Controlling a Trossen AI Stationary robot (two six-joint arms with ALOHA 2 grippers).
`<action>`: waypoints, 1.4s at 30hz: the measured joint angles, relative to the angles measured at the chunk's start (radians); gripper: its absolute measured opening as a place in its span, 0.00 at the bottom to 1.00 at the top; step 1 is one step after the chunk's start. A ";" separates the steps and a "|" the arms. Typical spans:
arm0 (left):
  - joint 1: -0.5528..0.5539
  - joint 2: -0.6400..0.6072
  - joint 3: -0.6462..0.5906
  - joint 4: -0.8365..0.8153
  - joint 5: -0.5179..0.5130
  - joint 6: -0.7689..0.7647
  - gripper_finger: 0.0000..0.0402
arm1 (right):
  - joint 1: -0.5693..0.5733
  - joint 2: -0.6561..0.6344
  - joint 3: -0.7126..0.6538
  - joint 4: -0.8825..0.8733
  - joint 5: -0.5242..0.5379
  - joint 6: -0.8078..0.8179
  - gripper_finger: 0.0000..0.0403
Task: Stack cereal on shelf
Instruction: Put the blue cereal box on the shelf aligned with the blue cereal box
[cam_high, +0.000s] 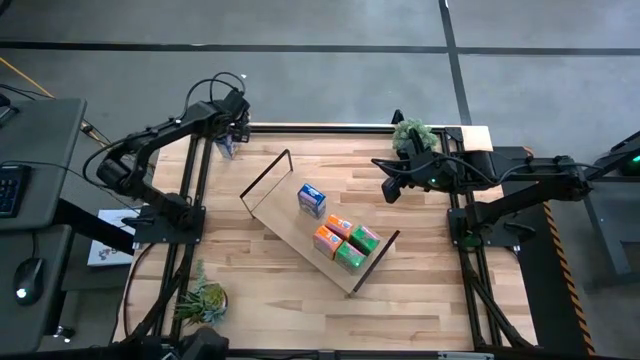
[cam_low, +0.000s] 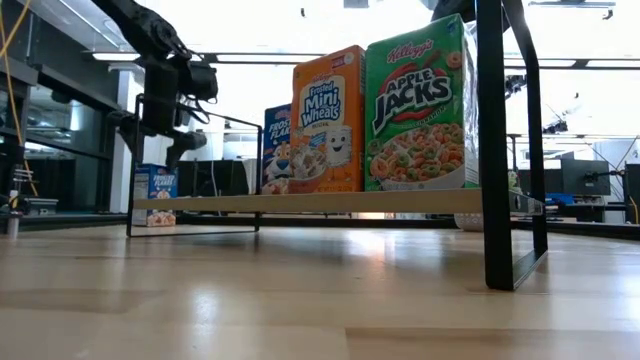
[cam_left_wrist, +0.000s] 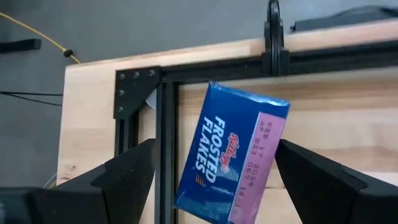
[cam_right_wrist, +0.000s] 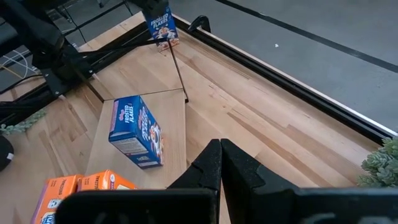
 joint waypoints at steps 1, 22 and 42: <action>0.003 0.007 0.000 -0.001 0.002 0.004 0.79 | 0.000 0.000 0.000 0.000 0.005 0.000 0.00; 0.028 0.064 -0.003 -0.015 0.129 0.025 0.51 | 0.000 0.000 0.000 0.000 0.015 0.000 0.00; -0.316 -0.308 0.443 -0.211 0.418 0.330 0.32 | 0.000 0.000 0.000 0.001 0.014 0.026 0.00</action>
